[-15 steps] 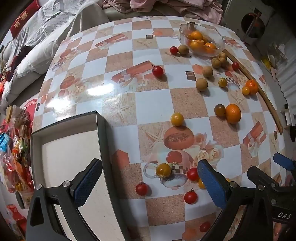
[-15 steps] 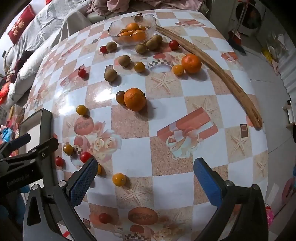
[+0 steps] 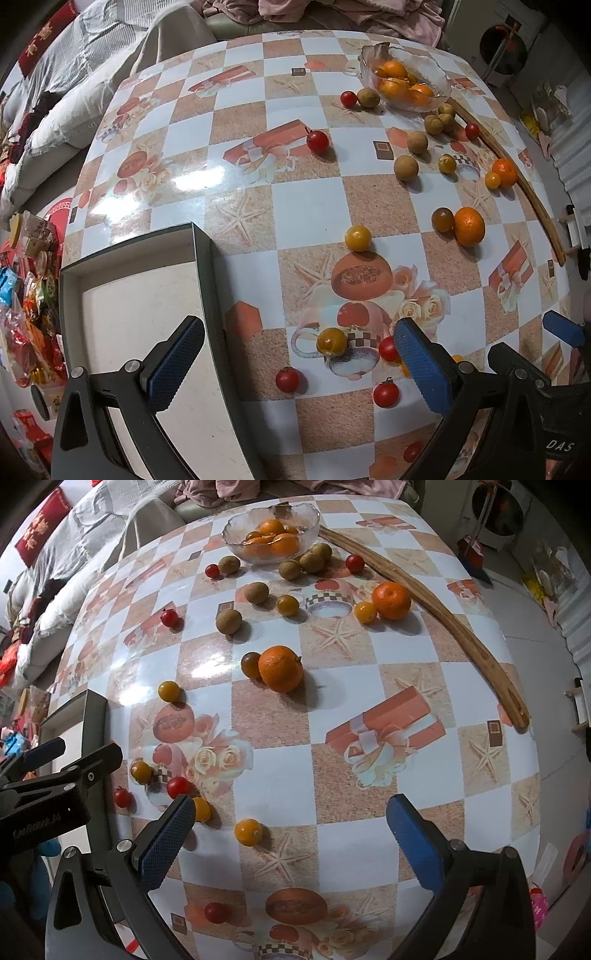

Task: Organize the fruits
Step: 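Grasp a yellow cherry tomato with the left gripper while the right grasps another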

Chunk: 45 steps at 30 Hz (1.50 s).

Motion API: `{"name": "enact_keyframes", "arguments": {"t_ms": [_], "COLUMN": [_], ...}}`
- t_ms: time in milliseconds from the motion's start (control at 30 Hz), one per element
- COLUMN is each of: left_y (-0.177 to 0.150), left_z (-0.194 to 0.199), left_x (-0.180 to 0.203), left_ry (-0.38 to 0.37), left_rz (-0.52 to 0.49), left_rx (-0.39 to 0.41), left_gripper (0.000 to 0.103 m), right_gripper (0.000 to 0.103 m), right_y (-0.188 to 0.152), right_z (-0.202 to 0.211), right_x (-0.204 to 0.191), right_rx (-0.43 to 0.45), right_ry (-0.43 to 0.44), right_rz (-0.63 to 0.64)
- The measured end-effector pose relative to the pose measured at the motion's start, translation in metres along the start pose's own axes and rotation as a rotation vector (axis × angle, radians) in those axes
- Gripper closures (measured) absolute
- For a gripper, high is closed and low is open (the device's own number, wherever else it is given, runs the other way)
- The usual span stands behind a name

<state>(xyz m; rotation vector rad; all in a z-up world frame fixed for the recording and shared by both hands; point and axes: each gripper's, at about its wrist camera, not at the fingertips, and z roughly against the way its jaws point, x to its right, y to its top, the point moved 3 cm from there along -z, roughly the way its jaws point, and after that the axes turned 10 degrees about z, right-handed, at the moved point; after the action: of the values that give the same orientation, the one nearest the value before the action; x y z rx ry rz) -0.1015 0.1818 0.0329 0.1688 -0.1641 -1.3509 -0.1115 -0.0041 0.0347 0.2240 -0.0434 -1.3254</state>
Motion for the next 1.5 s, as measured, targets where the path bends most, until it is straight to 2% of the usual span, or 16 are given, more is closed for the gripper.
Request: {"name": "enact_keyframes", "arguments": {"t_ms": [333,533,1067,1333,1400,1433,1500], "left_y": [0.002,0.003,0.021,0.031,0.033,0.033,0.033], "left_z": [-0.001,-0.004,-0.039,-0.055,-0.057,-0.059,-0.064], "left_x": [0.004,0.006,0.021,0.036,0.039,0.041,0.044], "left_ry": [0.001,0.001,0.026,0.006,0.010,0.013,0.013], "left_rz": [-0.012,-0.020,-0.083,-0.104,-0.113,-0.121,-0.121], "left_rx": [-0.006,-0.006,0.004,0.027,0.035,0.029,0.015], "left_gripper": [0.000,0.000,0.000,0.000,0.009,0.019,0.021], "right_gripper": [0.000,0.000,0.000,0.004,0.008,0.015,0.023], "right_y": [-0.002,-0.004,-0.021,-0.028,-0.028,-0.027,-0.027], "right_z": [0.002,-0.002,-0.022,-0.033,-0.036,-0.038,-0.045], "right_x": [-0.001,0.003,-0.008,-0.023,-0.028,-0.030,-0.035], "right_rx": [0.006,-0.019,-0.044,-0.054,-0.050,-0.045,-0.050], "right_ry": [0.035,0.013,0.023,0.028,0.027,0.025,0.025], "right_rz": [-0.006,-0.006,0.029,0.077,0.091,0.097,0.107]}}
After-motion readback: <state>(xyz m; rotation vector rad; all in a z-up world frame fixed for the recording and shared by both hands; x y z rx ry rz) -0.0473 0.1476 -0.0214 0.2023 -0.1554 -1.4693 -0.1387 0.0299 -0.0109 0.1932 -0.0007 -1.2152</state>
